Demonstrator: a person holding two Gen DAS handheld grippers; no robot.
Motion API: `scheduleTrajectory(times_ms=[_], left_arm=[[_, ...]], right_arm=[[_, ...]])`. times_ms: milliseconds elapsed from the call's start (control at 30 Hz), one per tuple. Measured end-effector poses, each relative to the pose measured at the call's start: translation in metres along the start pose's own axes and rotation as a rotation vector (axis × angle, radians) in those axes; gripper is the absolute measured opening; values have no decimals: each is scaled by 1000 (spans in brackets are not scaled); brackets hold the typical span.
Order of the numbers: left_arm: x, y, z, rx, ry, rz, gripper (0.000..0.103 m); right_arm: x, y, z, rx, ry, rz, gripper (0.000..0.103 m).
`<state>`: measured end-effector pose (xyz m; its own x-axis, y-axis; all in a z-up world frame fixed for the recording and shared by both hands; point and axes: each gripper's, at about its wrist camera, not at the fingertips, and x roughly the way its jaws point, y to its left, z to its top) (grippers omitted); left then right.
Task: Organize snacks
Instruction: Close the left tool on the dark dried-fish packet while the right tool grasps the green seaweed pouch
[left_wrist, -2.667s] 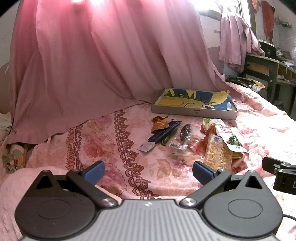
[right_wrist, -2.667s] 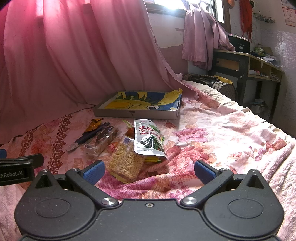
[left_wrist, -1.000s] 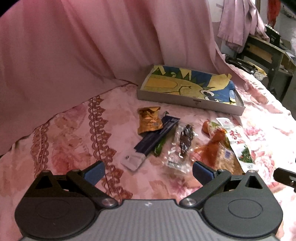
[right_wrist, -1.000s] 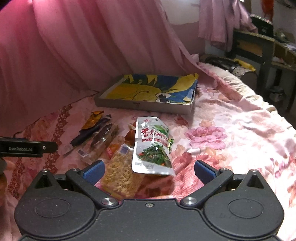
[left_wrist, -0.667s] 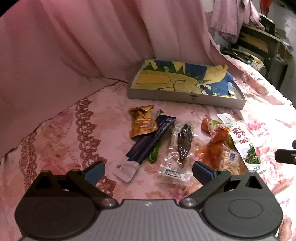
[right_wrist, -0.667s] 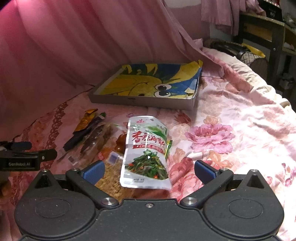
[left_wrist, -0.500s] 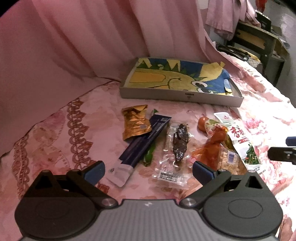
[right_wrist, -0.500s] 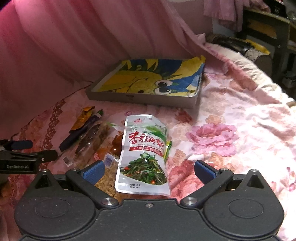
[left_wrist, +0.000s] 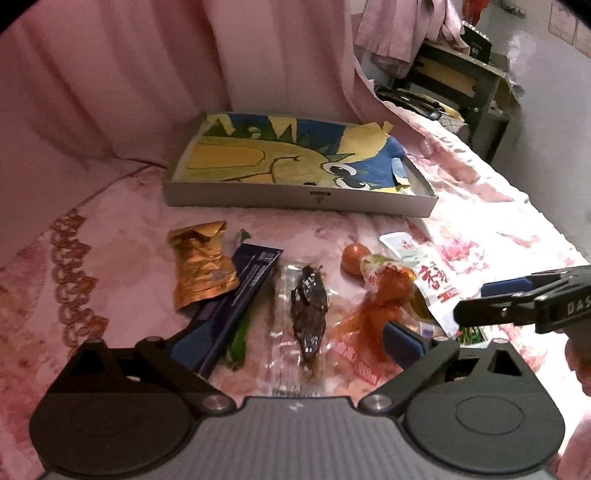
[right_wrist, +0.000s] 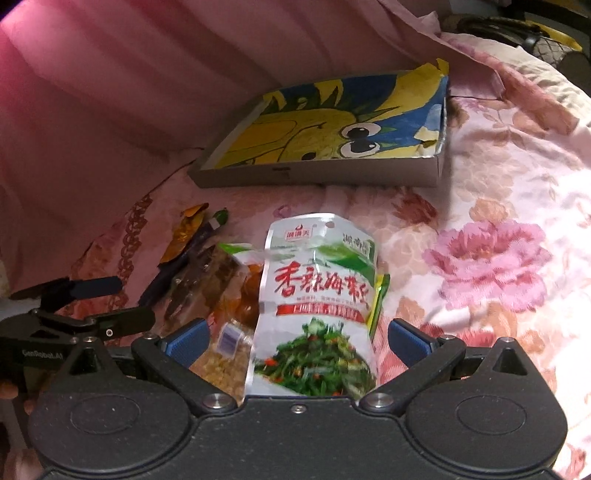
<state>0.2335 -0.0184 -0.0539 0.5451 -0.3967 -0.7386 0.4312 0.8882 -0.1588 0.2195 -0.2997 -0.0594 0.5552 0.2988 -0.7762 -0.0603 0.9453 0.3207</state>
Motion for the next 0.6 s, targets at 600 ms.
scheduleTrajectory(times_ms=[600], left_arm=[[45, 4, 11, -24, 69, -73, 56]], right_arm=[[36, -14, 9, 118, 60, -9, 84]])
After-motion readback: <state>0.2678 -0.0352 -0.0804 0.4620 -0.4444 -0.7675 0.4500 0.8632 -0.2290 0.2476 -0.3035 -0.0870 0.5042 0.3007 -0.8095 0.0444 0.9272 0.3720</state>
